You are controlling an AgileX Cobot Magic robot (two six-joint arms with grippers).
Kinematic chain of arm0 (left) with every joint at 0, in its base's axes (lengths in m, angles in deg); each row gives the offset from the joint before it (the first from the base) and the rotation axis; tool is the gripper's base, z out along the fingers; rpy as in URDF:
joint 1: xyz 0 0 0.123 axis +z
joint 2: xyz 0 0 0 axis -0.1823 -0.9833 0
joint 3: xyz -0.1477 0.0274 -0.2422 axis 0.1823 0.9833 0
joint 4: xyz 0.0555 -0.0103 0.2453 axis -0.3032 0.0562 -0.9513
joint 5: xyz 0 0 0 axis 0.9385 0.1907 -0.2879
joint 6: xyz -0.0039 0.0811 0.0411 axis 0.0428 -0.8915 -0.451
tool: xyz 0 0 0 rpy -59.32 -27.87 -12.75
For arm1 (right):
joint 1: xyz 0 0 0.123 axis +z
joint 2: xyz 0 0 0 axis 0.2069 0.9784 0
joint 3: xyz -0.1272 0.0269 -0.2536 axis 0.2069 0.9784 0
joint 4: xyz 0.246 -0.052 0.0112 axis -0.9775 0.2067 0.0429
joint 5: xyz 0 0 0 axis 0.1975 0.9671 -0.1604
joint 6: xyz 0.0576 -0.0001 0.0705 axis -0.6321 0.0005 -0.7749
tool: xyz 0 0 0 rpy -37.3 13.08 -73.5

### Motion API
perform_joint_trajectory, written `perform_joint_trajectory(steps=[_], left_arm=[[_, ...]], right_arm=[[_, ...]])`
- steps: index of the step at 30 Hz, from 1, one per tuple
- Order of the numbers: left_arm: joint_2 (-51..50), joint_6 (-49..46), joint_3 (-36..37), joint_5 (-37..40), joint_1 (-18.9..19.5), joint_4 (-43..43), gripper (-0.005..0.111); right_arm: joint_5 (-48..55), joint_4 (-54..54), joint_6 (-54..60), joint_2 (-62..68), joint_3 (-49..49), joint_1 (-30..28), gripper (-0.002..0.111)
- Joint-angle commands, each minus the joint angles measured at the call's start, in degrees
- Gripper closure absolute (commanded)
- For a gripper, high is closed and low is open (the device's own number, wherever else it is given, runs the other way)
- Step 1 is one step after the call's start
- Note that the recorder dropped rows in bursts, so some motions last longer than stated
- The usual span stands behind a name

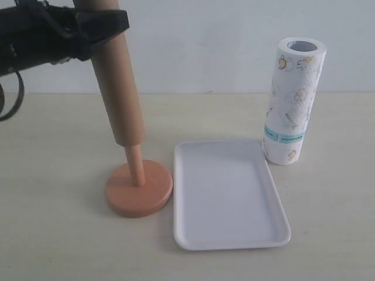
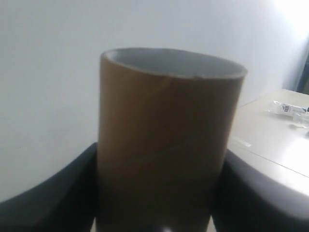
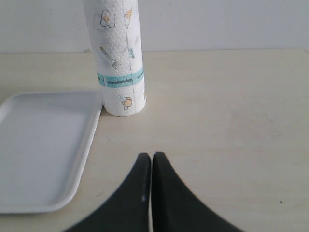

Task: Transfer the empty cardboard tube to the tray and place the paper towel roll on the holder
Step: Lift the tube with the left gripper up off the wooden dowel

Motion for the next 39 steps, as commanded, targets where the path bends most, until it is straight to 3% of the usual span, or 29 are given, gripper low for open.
perform_joint_trajectory(steps=[1,5,11,17,22,27,31,34,39], left_arm=[[6.60,8.16,-4.82,6.19,-0.23,-4.19,0.103],[10.28,14.04,-9.50,7.63,-0.23,-6.79,0.103],[12.98,29.46,-19.26,7.75,-0.23,-20.26,0.103],[13.35,37.06,-28.77,8.05,-0.23,-28.10,0.103],[13.35,43.94,-33.34,6.72,-0.23,-32.54,0.103],[13.35,47.83,-33.64,0.47,-0.95,-37.82,0.103],[13.24,51.81,-33.54,0.35,-5.22,-44.72,0.103],[13.24,51.81,-32.10,2.04,-9.72,-44.72,0.103],[13.24,47.90,-25.54,11.55,-17.08,-44.72,0.103]], right_arm=[[-0.62,0.17,0.00,-0.28,0.02,0.16,0.108],[-0.62,0.17,0.00,-0.28,0.02,0.16,0.108],[-0.62,0.17,0.00,-0.28,0.02,0.16,0.108],[-0.62,0.17,0.00,-0.28,0.02,0.16,0.108],[-0.62,0.17,0.00,-0.28,0.02,0.16,0.108],[-0.62,0.17,0.00,-0.28,0.02,0.16,0.108],[-0.62,0.17,0.00,-0.28,0.02,0.16,0.108],[-0.62,0.17,0.00,-0.28,0.02,0.16,0.108],[-0.62,0.17,0.00,-0.28,0.02,0.16,0.108]])
